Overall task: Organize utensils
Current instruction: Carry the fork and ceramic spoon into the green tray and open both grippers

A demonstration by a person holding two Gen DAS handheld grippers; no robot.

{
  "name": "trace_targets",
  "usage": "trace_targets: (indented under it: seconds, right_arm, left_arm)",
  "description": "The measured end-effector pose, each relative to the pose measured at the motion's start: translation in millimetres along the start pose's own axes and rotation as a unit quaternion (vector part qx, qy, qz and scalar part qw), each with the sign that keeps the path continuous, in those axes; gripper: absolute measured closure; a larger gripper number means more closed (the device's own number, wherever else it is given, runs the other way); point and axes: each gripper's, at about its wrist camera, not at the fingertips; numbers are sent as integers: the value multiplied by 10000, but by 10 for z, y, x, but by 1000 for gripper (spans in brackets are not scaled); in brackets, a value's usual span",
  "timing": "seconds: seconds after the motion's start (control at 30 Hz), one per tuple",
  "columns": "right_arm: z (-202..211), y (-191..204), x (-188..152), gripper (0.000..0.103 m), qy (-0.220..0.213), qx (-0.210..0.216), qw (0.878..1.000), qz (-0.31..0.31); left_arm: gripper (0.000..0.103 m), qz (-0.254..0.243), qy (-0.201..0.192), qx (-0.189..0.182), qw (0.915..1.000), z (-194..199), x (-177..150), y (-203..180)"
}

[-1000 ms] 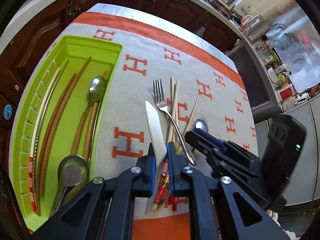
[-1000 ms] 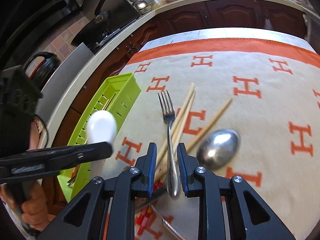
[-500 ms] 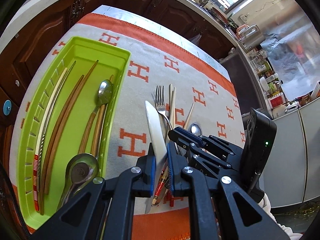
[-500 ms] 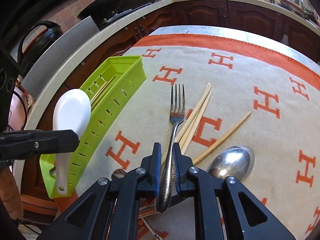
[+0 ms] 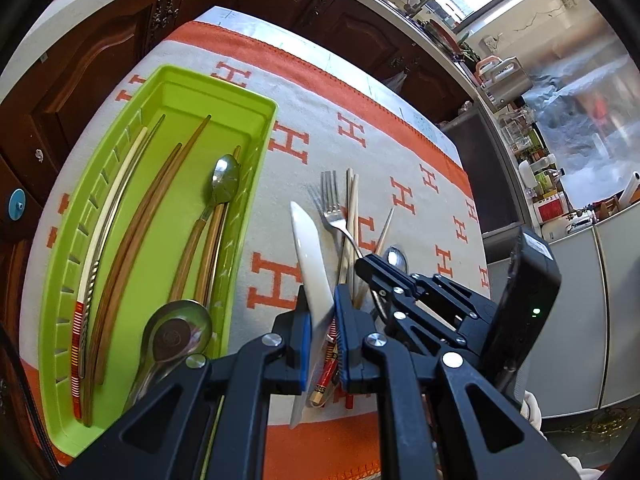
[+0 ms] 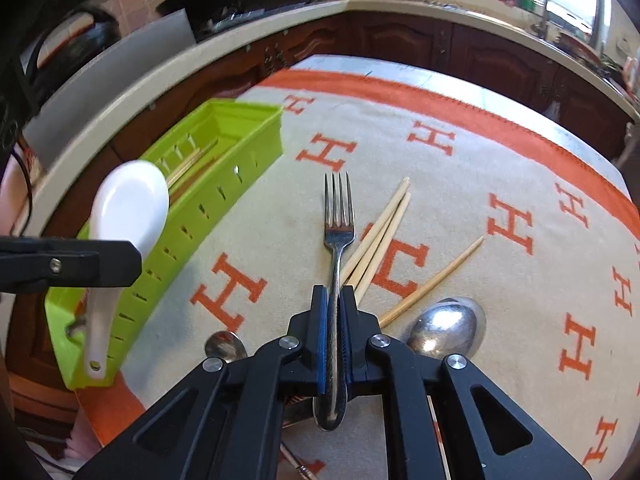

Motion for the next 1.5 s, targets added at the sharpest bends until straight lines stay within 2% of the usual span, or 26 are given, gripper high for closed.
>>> trace_targets:
  seconds: [0.23,0.4,0.47,0.67,0.87,1.07,1.1,1.17,1.27,1.37,1.5]
  right_arm:
    - [303,-64,-51,97,-347,113,9987,-361]
    - [597,53,-35,97,-597,306,9969,-413]
    - [728,147,-7,97,-683,424,9959,-403]
    - [1019,513,188,97,-886,848,9908,-575]
    - [1023,862,420,97,-816,961,9876,-935]
    - [791,1081,511,97,-565,883,9884,-1099]
    - [763,1117,516,97,-536,868,9884,-1125]
    - [693,1156,522,97,-506,829,9881,-1189]
    - [590,1202,515,97,-458,788,9871,-1314]
    - [486,1215,500,97,-389,756,9853,-1480]
    - [341,1234,480,97,-275,700,9839,-1620]
  left_arm:
    - [95,53,-114,-2,9999,94,-9,47]
    - [95,37,-261,72,9996,245,8,88]
    - [95,-14,-352,192,9992,347,34,117]
    - [95,-259,-561,976,9933,585,115,314]
    - [95,-627,-365,1624,9841,512,39,592]
    - [94,-633,-108,1476,9870,377,-74,716]
    - [92,-688,-122,1445,9870,391,-95,713]
    - [74,-718,-191,1367,9878,438,-124,706]
    - [56,-663,-319,1218,9898,526,-163,695]
    - [52,-564,-431,1161,9907,600,-185,704]
    - [51,-469,-617,1294,9886,726,-237,704]
Point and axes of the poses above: each gripper's, at about its wrist camera, not at the fingertips, and z roughly against the way its jaws point, y to its left, x to its top, and after that the axes turned 1 degree about z, right-handed
